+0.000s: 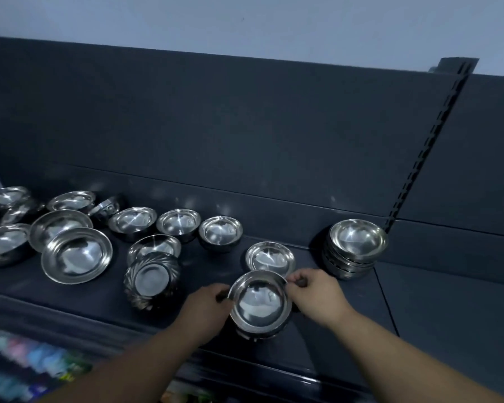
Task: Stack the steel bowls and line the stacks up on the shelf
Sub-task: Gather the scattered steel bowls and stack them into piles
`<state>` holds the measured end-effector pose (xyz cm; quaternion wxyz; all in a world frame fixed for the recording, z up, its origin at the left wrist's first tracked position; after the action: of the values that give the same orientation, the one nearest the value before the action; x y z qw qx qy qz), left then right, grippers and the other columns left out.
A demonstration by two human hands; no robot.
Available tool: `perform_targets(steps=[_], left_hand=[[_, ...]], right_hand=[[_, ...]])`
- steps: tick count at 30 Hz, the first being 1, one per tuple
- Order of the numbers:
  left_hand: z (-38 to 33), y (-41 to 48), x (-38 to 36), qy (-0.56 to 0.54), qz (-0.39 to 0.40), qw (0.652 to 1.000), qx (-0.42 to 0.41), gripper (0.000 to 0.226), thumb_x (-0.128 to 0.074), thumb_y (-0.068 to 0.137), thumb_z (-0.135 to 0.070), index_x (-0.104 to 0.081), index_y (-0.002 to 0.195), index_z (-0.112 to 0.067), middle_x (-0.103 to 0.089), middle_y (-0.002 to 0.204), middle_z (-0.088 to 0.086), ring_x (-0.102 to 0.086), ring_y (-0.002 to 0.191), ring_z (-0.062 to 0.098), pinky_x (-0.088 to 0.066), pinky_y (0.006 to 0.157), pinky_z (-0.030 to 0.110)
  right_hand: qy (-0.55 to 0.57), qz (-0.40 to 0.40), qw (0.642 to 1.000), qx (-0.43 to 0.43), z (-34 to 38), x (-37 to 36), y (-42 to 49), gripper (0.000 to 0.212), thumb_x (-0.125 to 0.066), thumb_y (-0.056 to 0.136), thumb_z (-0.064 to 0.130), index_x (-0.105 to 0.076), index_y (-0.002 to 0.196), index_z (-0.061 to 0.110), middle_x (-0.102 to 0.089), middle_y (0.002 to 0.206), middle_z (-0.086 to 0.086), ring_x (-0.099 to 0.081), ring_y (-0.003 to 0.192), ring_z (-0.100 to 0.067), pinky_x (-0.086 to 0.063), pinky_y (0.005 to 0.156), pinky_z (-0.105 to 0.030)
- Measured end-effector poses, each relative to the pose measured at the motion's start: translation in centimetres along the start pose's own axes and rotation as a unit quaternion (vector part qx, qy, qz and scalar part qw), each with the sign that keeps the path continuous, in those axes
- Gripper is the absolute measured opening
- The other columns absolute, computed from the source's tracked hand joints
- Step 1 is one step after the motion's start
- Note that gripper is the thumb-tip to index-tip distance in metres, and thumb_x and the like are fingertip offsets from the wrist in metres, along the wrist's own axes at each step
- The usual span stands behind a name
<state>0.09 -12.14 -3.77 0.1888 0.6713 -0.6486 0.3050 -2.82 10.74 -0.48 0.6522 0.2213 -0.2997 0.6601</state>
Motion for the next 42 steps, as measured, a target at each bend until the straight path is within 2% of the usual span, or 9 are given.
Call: perform_targets(steps=[5,7,10,14,19,26,30,36,42], left_hand=[[0.8,0.1,-0.3,-0.024,-0.026,0.999,0.021,0.027,-0.059,0.088,-0.028,-0.067,0.114,-0.024,-0.07,0.108,-0.003,-0.065,0.085,0.011,-0.052,0.073,0.022],[1.0,0.1,-0.4,-0.03,-0.03,0.999,0.031,0.03,-0.06,0.088,-0.029,-0.066,0.117,-0.023,-0.07,0.11,-0.003,-0.067,0.09,0.014,-0.055,0.079,0.028],[1.2,0.1,-0.3,-0.021,-0.038,0.998,0.039,0.032,-0.062,0.087,-0.033,-0.067,0.117,-0.024,-0.071,0.111,-0.005,-0.066,0.098,0.01,-0.053,0.088,0.029],[1.2,0.0,-0.6,-0.021,-0.037,0.998,0.055,0.033,-0.061,0.086,-0.04,-0.066,0.116,-0.028,-0.07,0.109,-0.01,-0.065,0.098,0.006,-0.053,0.087,0.028],[1.2,0.5,-1.1,-0.028,-0.041,0.997,0.064,0.027,-0.064,0.085,-0.03,-0.069,0.111,-0.026,-0.072,0.103,-0.009,-0.066,0.097,0.005,-0.052,0.088,0.025],[0.7,1.5,-1.5,-0.13,-0.053,0.984,0.11,0.027,-0.061,0.086,-0.022,-0.068,0.112,-0.018,-0.071,0.099,0.003,-0.069,0.077,0.019,-0.056,0.053,0.027],[1.3,2.3,-2.6,-0.234,-0.058,0.958,0.156,0.028,-0.062,0.088,-0.016,-0.065,0.115,-0.012,-0.068,0.102,0.009,-0.068,0.074,0.024,-0.056,0.053,0.031],[1.0,3.0,-3.9,-0.307,-0.04,0.938,0.159,0.025,-0.055,0.092,-0.019,-0.057,0.117,-0.022,-0.068,0.094,0.009,-0.063,0.07,0.023,-0.055,0.063,0.034],[-0.1,2.5,-1.9,-0.328,-0.088,0.934,0.115,0.03,-0.047,0.091,-0.041,-0.06,0.118,-0.036,-0.067,0.114,-0.002,-0.065,0.101,0.019,-0.057,0.076,0.036]], right_hand=[[0.022,-0.026,0.998,-0.052,-2.7,0.5,4.3,0.035,-0.064,0.084,0.046,-0.065,0.106,0.019,-0.071,0.102,-0.002,-0.067,0.096,-0.024,-0.052,0.088,-0.03],[0.073,0.003,0.993,-0.088,-4.3,-0.9,5.9,0.047,-0.067,0.084,0.042,-0.06,0.119,0.013,-0.07,0.106,-0.009,-0.068,0.089,-0.027,-0.056,0.079,-0.036],[0.199,0.064,0.967,-0.149,-5.8,-3.8,7.0,0.038,-0.068,0.086,0.034,-0.061,0.113,0.007,-0.069,0.087,-0.011,-0.064,0.066,-0.024,-0.053,0.056,-0.031],[0.26,0.104,0.944,-0.172,-6.3,-5.5,8.1,0.024,-0.066,0.088,0.021,-0.061,0.106,0.006,-0.07,0.091,-0.015,-0.067,0.071,-0.026,-0.052,0.05,-0.027],[0.31,0.068,0.937,-0.144,-5.4,-4.3,8.8,0.007,-0.067,0.086,0.013,-0.064,0.089,0.008,-0.071,0.093,-0.021,-0.07,0.085,-0.037,-0.06,0.066,-0.041],[0.336,-0.007,0.942,-0.015,0.3,1.8,8.4,0.007,-0.061,0.091,0.017,-0.063,0.094,0.023,-0.069,0.1,-0.005,-0.069,0.088,-0.029,-0.058,0.065,-0.036],[0.257,0.003,0.966,0.034,2.3,3.7,6.7,0.014,-0.065,0.088,0.025,-0.066,0.102,0.024,-0.072,0.093,0.0,-0.069,0.076,-0.021,-0.053,0.058,-0.03],[0.141,0.0,0.99,0.026,1.0,3.4,5.4,0.012,-0.067,0.08,0.032,-0.073,0.082,0.022,-0.073,0.073,0.004,-0.065,0.064,-0.013,-0.055,0.063,-0.031],[0.087,-0.003,0.996,0.023,1.2,2.4,5.3,0.015,-0.067,0.082,0.037,-0.071,0.085,0.023,-0.071,0.081,0.006,-0.068,0.077,-0.016,-0.058,0.074,-0.032]])
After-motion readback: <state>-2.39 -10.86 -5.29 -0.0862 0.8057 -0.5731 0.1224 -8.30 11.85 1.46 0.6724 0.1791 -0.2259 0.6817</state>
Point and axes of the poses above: each hand's wrist, its own y-axis towards the middle knuckle, its own x-axis out of the back of the hand, z = x × y, the point moved 10 cm from there along y, towards the middle knuckle
